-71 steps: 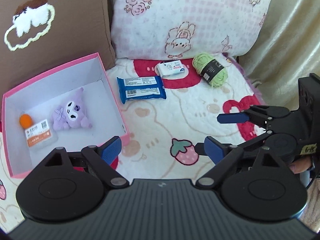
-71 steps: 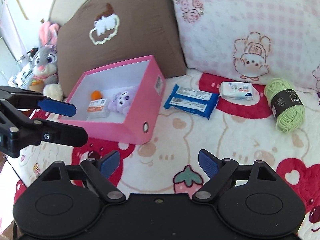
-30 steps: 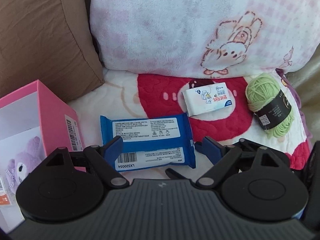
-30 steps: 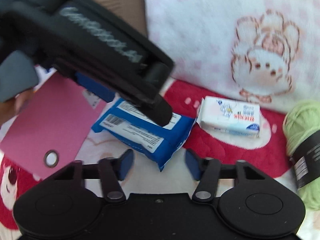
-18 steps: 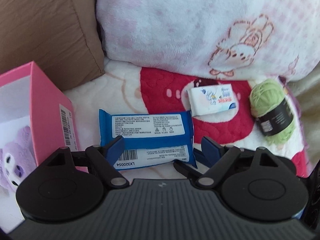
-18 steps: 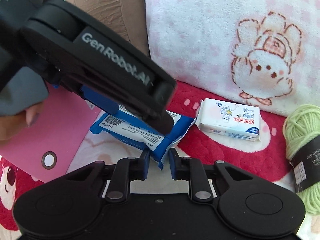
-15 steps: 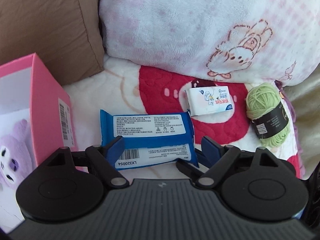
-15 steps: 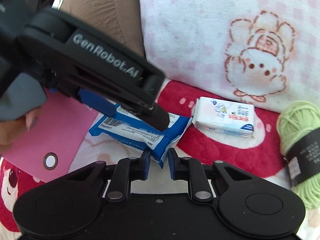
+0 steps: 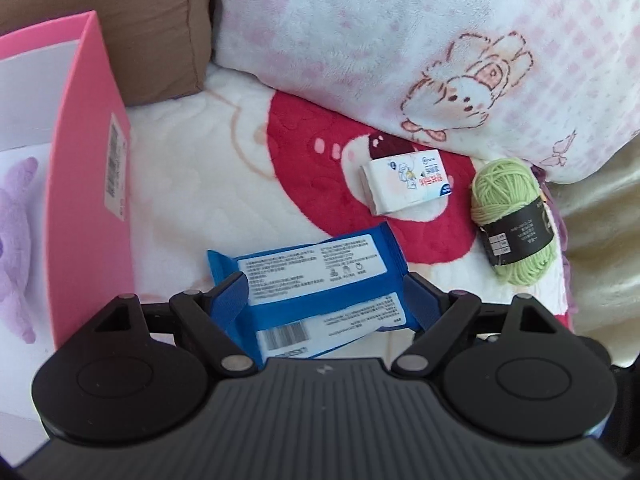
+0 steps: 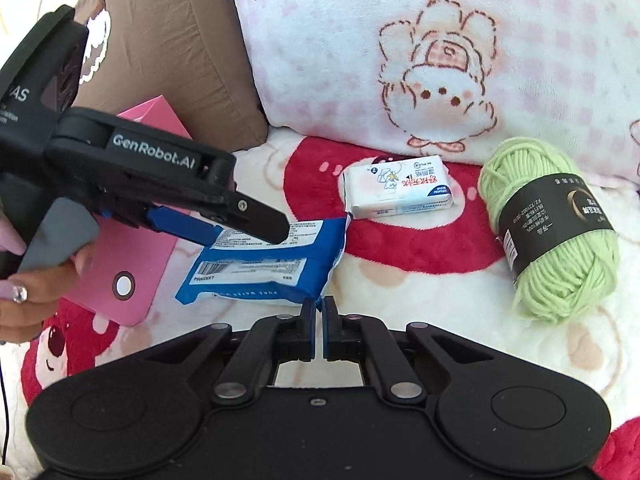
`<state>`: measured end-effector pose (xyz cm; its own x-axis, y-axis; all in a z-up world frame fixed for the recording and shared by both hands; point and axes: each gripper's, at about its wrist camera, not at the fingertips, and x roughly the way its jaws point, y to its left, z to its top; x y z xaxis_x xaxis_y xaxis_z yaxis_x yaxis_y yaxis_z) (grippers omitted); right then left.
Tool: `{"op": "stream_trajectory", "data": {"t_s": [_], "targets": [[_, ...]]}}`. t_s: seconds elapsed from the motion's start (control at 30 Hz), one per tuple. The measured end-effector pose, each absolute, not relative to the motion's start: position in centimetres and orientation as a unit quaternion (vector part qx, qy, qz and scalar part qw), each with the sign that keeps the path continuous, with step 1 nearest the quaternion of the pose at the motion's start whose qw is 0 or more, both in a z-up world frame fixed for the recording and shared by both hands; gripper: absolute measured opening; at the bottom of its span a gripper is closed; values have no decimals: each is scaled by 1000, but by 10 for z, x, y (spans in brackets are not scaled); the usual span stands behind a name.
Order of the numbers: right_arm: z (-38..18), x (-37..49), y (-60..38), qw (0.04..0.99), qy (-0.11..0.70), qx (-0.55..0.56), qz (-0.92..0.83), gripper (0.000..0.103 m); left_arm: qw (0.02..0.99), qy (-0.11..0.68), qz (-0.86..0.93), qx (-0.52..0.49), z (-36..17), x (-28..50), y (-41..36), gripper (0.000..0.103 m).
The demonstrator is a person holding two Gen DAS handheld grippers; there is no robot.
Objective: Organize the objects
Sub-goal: 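Close the left tool on the edge of the blue wet-wipes pack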
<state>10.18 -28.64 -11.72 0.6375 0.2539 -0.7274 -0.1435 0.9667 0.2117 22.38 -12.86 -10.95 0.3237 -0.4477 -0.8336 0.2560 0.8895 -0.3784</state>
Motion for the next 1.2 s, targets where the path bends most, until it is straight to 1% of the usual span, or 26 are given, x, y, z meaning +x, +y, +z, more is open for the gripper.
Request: {"op": "stream_trajectory", "data": {"t_s": [0.07,0.13,0.2,0.23,0.37,0.4,0.43,0.47,0.5,0.6,0.77,0.87,0.9,0.97,1.0,1.03,1.07,1.2], "targets": [[-113,100,-292,900,412,89,112,11,816,531,-211,-85,-107,221,-127,84],[-108,98,-300,896,419,95,113,11,808,542,-213,-86,-108,223,-128,88],[-105,94,-309,897,414,99,118,13,799,560,-208,-76,-109,228,-131,88],[-105,94,-312,897,414,104,115,19,799,561,-206,-70,-110,227,-133,88],[-112,98,-317,894,414,133,106,28,807,556,-191,-59,-115,220,-137,88],[-115,101,-316,891,419,138,104,37,809,553,-189,-61,-116,219,-137,88],[-117,104,-313,888,426,137,102,52,811,551,-186,-70,-117,218,-135,88],[-119,106,-310,886,434,127,103,59,812,548,-182,-87,-118,218,-132,88],[-121,108,-309,887,434,115,106,61,812,545,-180,-105,-119,218,-127,88],[-123,112,-311,889,426,122,115,61,804,544,-183,-156,-121,219,-119,88],[-136,128,-317,881,416,190,118,62,811,536,-165,-166,-127,216,-121,89],[-147,128,-318,875,415,222,114,62,814,531,-166,-168,-131,214,-119,85],[-148,125,-318,877,409,224,115,62,818,527,-166,-163,-130,213,-119,81],[-147,122,-321,877,411,222,115,49,824,520,-168,-153,-129,211,-119,76],[-147,122,-323,873,416,227,118,27,826,518,-168,-145,-129,210,-120,70],[-146,121,-324,870,418,231,123,15,829,516,-167,-138,-129,209,-121,68],[-144,119,-324,872,416,226,124,14,831,513,-167,-134,-130,208,-121,67],[-128,111,-314,880,420,184,122,3,839,504,-168,-119,-131,205,-122,60]]}}
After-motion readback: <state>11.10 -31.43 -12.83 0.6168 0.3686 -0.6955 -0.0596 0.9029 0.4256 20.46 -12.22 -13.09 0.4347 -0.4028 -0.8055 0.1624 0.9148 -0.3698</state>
